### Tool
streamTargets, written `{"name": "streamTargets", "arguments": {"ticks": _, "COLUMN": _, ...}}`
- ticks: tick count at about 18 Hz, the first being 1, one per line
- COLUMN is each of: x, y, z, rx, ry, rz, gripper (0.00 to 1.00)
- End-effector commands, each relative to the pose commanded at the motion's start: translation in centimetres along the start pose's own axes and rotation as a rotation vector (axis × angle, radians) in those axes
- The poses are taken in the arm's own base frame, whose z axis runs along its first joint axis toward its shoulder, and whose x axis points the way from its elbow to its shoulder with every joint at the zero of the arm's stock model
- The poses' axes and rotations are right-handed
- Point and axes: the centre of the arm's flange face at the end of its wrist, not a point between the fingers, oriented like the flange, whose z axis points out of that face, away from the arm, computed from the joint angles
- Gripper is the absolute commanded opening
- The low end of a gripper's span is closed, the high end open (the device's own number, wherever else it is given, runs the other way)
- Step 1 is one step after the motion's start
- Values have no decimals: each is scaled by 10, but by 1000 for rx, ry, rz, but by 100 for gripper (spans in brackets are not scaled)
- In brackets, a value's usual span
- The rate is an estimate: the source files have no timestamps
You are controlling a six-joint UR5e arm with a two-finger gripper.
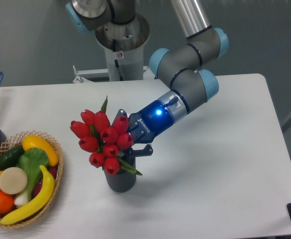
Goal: Insert the flowers into the vase
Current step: 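Lower the tulip stems into the black vase opening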
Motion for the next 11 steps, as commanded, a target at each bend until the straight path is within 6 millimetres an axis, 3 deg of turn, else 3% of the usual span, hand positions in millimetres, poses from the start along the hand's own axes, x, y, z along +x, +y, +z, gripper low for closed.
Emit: {"name": "streamTargets", "arguments": {"ticks": 11, "x": -7, "y": 33, "z": -5, "rx": -4, "ry": -8, "rz": 15, "gripper": 37}}
